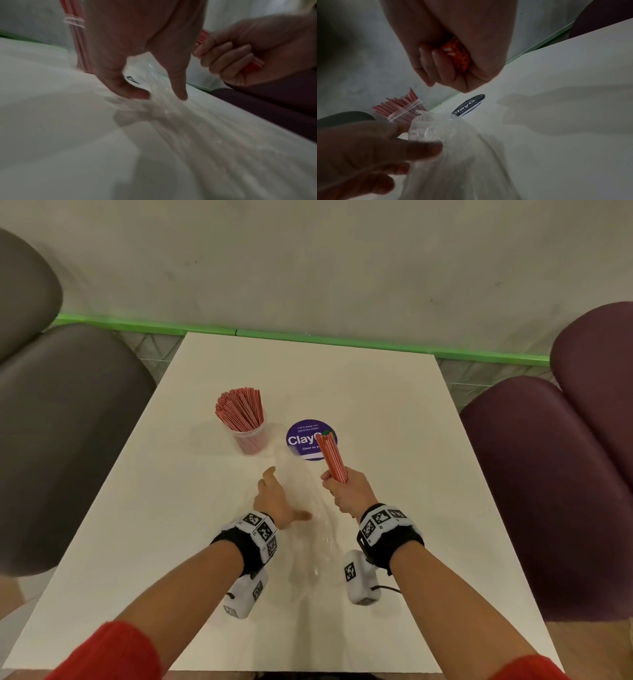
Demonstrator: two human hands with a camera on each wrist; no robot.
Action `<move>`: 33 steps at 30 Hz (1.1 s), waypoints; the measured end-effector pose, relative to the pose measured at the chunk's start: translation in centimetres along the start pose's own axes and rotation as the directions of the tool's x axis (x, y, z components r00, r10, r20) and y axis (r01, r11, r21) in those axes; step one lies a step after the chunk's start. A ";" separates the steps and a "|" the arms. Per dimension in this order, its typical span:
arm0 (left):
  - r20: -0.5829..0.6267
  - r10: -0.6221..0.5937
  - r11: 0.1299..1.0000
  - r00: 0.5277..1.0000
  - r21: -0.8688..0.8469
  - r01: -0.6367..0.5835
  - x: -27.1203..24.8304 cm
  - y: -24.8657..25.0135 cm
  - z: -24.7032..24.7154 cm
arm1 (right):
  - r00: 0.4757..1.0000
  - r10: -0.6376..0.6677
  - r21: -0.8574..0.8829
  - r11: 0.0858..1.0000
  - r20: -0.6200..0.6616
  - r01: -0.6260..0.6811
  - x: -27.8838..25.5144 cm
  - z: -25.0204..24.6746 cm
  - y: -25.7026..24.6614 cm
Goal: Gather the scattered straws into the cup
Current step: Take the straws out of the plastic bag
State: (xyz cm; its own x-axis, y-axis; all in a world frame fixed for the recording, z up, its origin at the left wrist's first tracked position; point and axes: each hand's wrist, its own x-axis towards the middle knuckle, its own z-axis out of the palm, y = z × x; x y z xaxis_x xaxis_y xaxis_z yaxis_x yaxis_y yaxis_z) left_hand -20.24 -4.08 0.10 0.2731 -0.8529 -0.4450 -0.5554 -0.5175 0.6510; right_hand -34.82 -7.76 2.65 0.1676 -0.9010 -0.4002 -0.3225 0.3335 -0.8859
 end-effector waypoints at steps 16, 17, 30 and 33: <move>-0.415 0.212 0.771 0.885 -0.486 -0.412 1.0 4.6 -6.7 | 0.936 -0.257 -0.280 0.905 0.240 0.321 0.7 5.6 -5.7; -0.453 0.197 0.779 0.869 -0.467 -0.420 1.2 4.6 -7.2 | 0.929 -0.267 -0.290 0.896 0.255 0.337 0.9 6.3 -6.2; -0.717 0.079 0.801 0.692 -0.368 -0.472 7.1 5.1 -15.7 | 0.936 -0.227 -0.227 0.930 0.268 0.291 5.4 9.2 -10.9; -0.770 0.087 0.817 0.632 -0.308 -0.488 9.0 5.5 -17.1 | 0.966 -0.098 -0.131 0.982 0.240 0.133 6.9 8.5 -10.0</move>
State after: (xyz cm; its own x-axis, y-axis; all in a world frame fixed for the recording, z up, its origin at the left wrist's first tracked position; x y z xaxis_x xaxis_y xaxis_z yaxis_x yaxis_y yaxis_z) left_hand -7.38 -15.79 10.18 0.7291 -0.6374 0.2493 -0.3452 -0.0279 0.9381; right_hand -22.55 -14.92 6.75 0.4174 -0.8362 -0.3557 -0.4168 0.1717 -0.8926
